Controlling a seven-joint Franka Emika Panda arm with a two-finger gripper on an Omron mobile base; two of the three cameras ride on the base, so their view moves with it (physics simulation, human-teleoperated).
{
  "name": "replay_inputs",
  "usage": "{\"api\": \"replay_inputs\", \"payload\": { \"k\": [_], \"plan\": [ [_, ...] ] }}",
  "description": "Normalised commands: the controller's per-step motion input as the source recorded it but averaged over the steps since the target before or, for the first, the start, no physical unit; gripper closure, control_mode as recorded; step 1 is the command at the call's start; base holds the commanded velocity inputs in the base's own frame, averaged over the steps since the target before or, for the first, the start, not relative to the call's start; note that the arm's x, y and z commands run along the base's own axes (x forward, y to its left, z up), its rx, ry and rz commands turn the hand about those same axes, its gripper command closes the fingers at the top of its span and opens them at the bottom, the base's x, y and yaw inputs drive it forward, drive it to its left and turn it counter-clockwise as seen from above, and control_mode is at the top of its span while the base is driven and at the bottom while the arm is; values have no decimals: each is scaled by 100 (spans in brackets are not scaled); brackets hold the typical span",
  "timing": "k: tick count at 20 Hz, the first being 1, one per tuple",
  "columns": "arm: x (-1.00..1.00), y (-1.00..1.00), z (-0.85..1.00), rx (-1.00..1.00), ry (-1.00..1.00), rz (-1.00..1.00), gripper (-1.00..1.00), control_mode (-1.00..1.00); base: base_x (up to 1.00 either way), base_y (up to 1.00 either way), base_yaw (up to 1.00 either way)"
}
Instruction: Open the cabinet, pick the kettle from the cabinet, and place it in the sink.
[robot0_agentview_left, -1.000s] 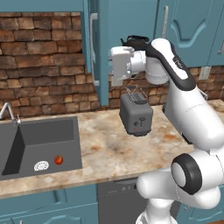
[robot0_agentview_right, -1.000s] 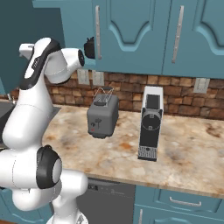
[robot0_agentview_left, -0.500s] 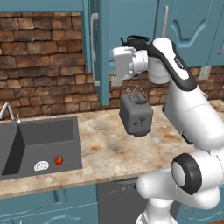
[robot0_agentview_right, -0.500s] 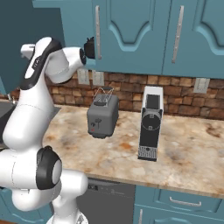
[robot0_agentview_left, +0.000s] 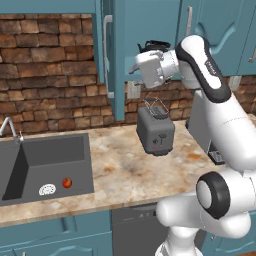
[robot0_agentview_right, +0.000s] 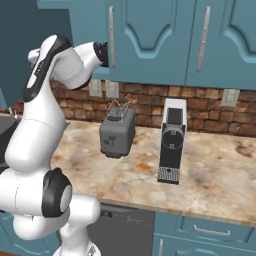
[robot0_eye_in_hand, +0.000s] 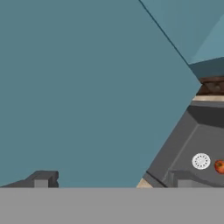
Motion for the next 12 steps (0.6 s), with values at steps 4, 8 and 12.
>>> {"api": "replay_inputs", "payload": {
  "k": [4, 8, 12],
  "plan": [
    [-9, -35, 5, -18, -7, -3, -100, -100, 0, 0, 0],
    [-10, -39, 2, -19, -11, -4, -100, -100, 0, 0, 0],
    [-9, -38, 4, -19, -17, -4, -100, -100, 0, 0, 0]
  ]
}}
